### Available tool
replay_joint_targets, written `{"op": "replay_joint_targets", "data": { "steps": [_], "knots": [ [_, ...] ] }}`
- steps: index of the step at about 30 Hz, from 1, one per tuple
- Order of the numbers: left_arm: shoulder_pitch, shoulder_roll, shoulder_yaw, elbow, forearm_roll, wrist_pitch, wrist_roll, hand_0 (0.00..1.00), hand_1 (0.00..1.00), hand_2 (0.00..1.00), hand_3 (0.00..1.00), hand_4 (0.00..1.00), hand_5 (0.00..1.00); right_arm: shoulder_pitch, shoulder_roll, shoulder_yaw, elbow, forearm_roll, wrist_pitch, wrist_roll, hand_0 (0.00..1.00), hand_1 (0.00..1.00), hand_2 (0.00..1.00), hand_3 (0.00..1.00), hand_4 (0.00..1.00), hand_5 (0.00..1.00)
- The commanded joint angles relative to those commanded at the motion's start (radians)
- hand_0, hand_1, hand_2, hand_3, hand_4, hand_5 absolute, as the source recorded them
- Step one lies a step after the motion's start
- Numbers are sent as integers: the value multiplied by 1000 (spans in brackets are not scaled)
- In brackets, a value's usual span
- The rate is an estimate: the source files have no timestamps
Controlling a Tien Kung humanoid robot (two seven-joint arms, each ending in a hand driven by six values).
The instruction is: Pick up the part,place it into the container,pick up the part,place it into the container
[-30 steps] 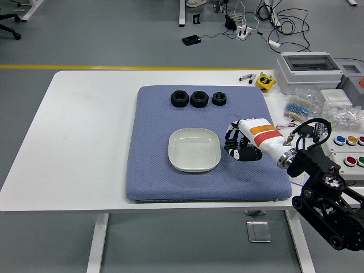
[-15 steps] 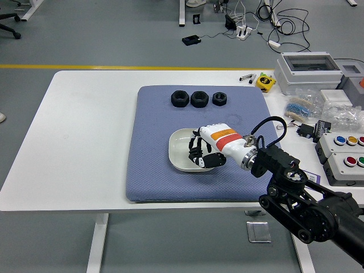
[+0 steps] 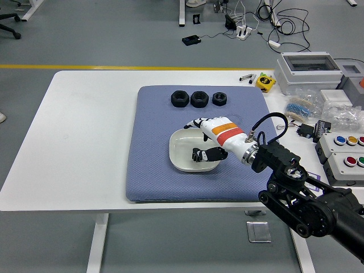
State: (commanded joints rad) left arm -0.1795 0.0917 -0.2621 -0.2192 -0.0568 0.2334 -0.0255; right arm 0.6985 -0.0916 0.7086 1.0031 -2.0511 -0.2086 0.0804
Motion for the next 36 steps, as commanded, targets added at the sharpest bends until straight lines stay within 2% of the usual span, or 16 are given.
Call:
{"op": "replay_joint_targets", "data": {
  "steps": [3, 4, 9, 10, 15, 16, 22, 27, 28, 33, 34, 36],
  "knots": [
    [1, -1, -2, 0, -2, 0, 0, 698, 611, 643, 556, 566, 583, 0, -15, 28, 7, -8, -7, -2, 217, 422, 810, 804, 717, 79],
    [1, -1, -2, 1, -3, 0, 0, 698, 607, 644, 556, 565, 582, 2, -21, 36, 8, -13, -2, -5, 264, 450, 799, 801, 729, 90],
    [1, 0, -2, 1, -4, 0, -1, 698, 607, 644, 556, 565, 582, 14, -60, 72, -5, -65, 56, -51, 264, 450, 799, 801, 729, 90],
    [1, 0, -2, 1, -4, 0, -1, 698, 606, 644, 556, 565, 582, 16, -68, 76, -11, -74, 68, -59, 624, 701, 825, 823, 873, 141],
    [0, 0, -2, 1, -3, 0, 0, 698, 606, 644, 556, 565, 582, 24, -102, 90, -49, -102, 121, -85, 624, 701, 825, 823, 873, 141],
    [0, 0, -2, 1, -2, 0, 0, 698, 606, 642, 555, 564, 581, 25, -107, 90, -55, -102, 130, -88, 767, 770, 835, 827, 898, 154],
    [0, -2, -2, 1, -3, 0, 0, 698, 610, 642, 554, 564, 581, 18, -129, 82, -90, -103, 175, -102, 779, 782, 823, 825, 905, 160],
    [1, -3, -1, 1, -5, -1, 0, 698, 610, 642, 554, 564, 581, 16, -129, 67, -120, -87, 155, -97, 779, 782, 823, 825, 905, 160],
    [1, -3, -1, 0, -5, -1, 0, 697, 612, 643, 554, 564, 579, 17, -128, 63, -128, -82, 154, -96, 721, 740, 777, 809, 902, 176],
    [-1, -4, -2, -1, -4, -1, 1, 697, 612, 643, 554, 564, 579, 32, -119, 27, -162, -53, 136, -99, 721, 740, 777, 809, 902, 176],
    [-1, -4, -1, -1, -4, -1, 1, 696, 612, 642, 555, 563, 579, 37, -117, 20, -168, -47, 133, -99, 673, 710, 752, 752, 887, 191],
    [-2, -4, -1, -1, -4, -2, 1, 696, 612, 642, 555, 563, 579, 46, -112, 7, -180, -35, 128, -99, 673, 710, 752, 752, 887, 191]
  ]
}}
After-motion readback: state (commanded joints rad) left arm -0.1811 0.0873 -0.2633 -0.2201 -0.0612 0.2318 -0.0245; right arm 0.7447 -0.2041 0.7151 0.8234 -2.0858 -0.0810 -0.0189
